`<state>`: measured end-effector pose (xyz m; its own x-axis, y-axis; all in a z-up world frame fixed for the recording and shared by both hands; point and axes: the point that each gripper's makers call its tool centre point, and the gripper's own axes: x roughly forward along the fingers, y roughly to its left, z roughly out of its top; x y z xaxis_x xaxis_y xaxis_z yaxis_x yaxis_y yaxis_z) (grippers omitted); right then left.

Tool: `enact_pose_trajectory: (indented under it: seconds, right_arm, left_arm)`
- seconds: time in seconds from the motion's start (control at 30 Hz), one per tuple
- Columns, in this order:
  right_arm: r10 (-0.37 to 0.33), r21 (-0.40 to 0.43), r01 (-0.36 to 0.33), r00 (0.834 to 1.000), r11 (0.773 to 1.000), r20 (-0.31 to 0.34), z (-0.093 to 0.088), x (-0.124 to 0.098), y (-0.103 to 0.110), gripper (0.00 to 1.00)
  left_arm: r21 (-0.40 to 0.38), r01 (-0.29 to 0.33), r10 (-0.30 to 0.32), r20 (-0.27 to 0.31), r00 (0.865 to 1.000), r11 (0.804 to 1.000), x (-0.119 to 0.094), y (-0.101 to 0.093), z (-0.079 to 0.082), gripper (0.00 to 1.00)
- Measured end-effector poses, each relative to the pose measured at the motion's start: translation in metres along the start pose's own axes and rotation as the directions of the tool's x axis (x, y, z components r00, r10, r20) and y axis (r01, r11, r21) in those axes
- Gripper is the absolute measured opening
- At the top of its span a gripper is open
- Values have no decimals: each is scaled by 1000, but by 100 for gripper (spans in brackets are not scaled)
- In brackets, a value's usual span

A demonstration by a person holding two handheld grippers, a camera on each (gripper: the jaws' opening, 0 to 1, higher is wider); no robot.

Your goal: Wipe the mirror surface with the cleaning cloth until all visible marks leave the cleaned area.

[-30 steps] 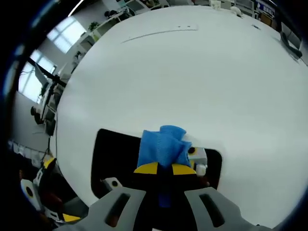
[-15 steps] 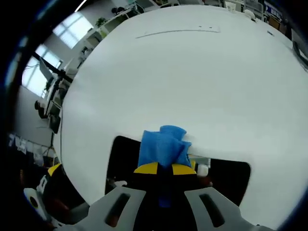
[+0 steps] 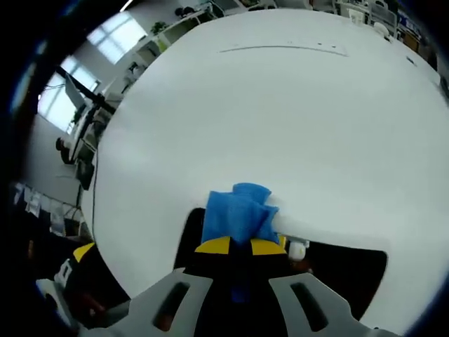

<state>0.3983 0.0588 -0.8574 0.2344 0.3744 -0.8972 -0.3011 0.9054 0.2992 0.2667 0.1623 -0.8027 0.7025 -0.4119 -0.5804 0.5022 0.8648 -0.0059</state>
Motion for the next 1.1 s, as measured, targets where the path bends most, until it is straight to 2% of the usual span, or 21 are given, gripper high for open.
enact_pose_trajectory:
  seconds: [0.03, 0.37, 0.57, 0.63, 0.7, 1.1]
  right_arm:
    - [9, 2, -9, 1000, 1000, 2, 0, 1, 2, 3]
    - [7, -25, -7, 1000, 1000, -2, 4, 5, 14, 3]
    - [29, -14, -29, 1000, 999, -4, 6, 10, 27, 3]
    - [32, -16, -32, 999, 999, -3, 7, 10, 29, 3]
    - [38, -9, -38, 999, 999, -2, 9, 12, 29, 3]
    - [30, -22, -30, 1000, 999, -8, 8, 11, 32, 3]
  left_arm:
    - [-22, -4, 4, 0, 1000, 1000, 0, 1, 0, 99]
    - [-8, 8, -8, -11, 1000, 1000, 0, -2, -2, 99]
    - [22, 24, -24, -10, 1000, 999, 1, -5, -2, 99]
    - [25, 22, -21, -8, 1000, 999, 1, -5, -1, 99]
    - [9, 26, -26, -35, 999, 1000, 2, -5, -7, 99]
    - [11, 17, -17, -26, 1000, 1000, 0, -4, -5, 99]
